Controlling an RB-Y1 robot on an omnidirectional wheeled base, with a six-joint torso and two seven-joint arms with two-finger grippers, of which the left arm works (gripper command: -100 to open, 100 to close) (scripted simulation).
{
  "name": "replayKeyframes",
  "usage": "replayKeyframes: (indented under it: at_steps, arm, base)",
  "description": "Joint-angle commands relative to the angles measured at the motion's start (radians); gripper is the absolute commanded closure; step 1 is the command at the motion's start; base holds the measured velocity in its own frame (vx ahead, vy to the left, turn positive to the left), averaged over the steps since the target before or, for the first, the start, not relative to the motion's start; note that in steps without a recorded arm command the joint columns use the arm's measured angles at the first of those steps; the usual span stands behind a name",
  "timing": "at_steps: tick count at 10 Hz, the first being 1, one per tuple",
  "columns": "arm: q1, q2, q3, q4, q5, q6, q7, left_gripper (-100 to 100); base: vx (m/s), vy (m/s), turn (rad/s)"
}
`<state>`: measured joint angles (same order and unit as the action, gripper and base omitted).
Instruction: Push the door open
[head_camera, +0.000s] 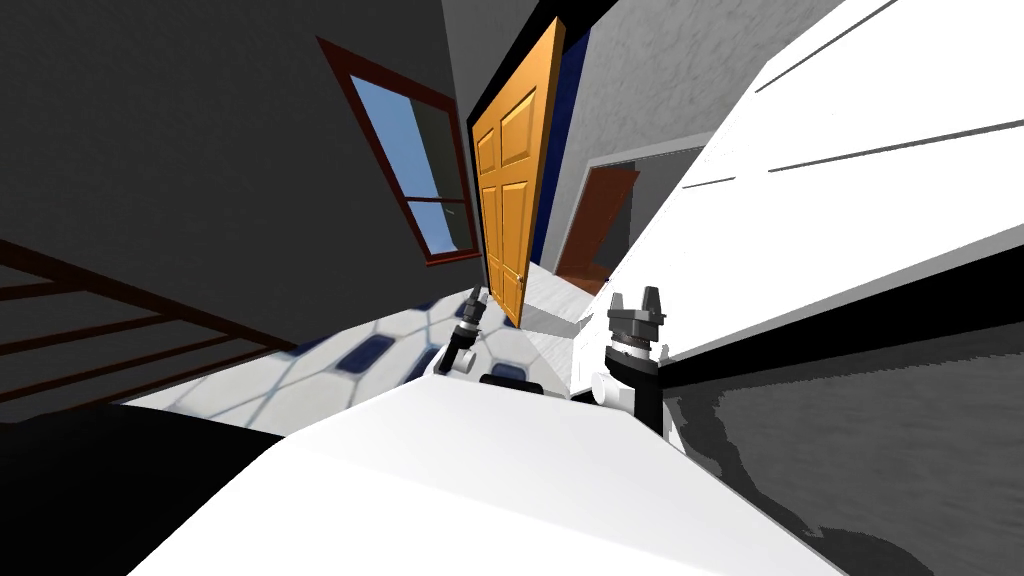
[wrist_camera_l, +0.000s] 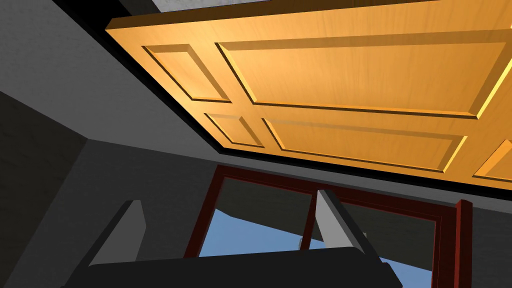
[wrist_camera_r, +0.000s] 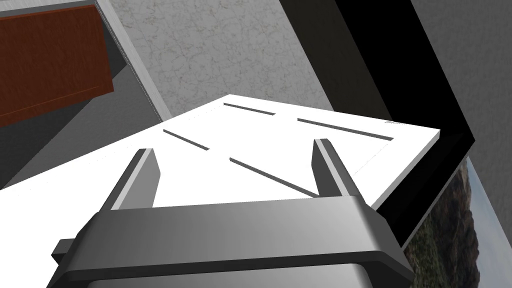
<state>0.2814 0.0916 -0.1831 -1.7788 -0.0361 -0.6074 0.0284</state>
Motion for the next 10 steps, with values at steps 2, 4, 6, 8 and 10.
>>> replayKeyframes:
  at_steps: [2, 4, 6, 8, 10]
  arm:
    - [-0.028, 0.002, -0.018, 0.065, -0.011, -0.011, 0.014, -100]
    - [-0.046, 0.004, -0.033, 0.113, -0.019, -0.02, 0.024, -100]
    - [-0.065, 0.005, -0.047, 0.161, -0.027, -0.029, 0.035, -100]
    - [-0.084, 0.006, -0.062, 0.209, -0.036, -0.038, 0.046, -100]
    - [-0.103, 0.007, -0.078, 0.258, -0.044, -0.048, 0.056, -100]
  base:
    - [0.091, 0.055, -0.027]
    - [0.098, 0.04, -0.023]
    - [0.107, 0.04, -0.032]
    - [0.094, 0.07, -0.027]
    - [0.091, 0.061, -0.028]
